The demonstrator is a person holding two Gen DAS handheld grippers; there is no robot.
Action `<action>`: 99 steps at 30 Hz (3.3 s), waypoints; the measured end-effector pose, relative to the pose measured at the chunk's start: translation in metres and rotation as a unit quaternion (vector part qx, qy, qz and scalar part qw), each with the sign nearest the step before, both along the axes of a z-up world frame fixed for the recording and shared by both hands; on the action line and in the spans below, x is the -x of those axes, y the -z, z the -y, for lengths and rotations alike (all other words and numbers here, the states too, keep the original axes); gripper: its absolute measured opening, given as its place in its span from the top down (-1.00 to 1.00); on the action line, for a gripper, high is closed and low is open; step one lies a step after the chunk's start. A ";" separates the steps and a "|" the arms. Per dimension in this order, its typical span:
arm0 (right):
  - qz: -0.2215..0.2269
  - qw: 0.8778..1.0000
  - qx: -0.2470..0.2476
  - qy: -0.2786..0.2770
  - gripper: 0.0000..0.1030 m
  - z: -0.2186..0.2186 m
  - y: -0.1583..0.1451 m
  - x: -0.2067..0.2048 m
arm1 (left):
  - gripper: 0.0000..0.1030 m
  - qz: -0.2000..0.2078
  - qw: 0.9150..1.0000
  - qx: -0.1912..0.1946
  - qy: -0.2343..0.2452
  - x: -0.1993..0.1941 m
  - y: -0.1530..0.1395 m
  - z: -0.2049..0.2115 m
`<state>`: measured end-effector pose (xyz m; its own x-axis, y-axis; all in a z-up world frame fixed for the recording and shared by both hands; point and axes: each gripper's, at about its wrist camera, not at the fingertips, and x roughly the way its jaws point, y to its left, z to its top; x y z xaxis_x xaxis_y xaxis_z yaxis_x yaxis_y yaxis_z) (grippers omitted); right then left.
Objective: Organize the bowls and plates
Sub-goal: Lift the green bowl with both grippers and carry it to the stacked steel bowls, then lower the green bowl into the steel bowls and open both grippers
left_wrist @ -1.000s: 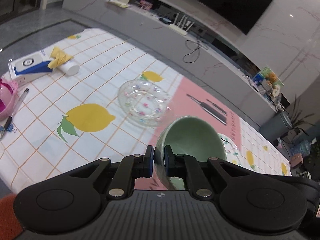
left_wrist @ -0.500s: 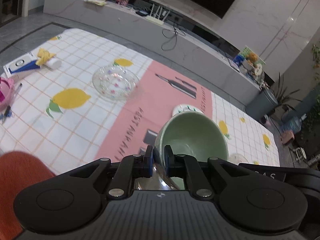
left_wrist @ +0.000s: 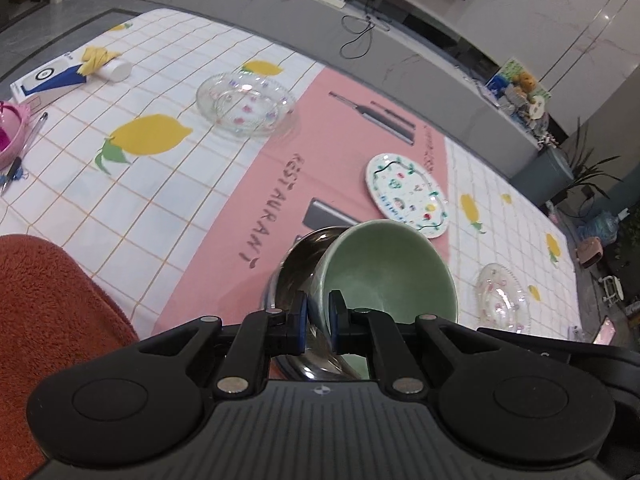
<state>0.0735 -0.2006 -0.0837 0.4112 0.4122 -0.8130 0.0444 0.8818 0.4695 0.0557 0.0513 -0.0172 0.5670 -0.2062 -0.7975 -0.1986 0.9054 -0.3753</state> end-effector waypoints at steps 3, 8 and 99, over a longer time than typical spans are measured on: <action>-0.007 1.000 0.000 -0.005 0.81 -0.003 0.009 -0.004 | 0.77 -0.002 1.000 -0.006 -0.002 -0.001 0.004 0.000; -0.002 1.000 0.019 -0.017 0.82 -0.007 0.015 -0.008 | 0.76 -0.004 1.000 -0.024 0.015 -0.006 0.007 0.006; -0.031 0.998 -0.061 -0.011 -0.20 -0.028 0.045 -0.073 | 0.30 0.016 0.997 0.041 -0.056 -0.045 0.030 -0.075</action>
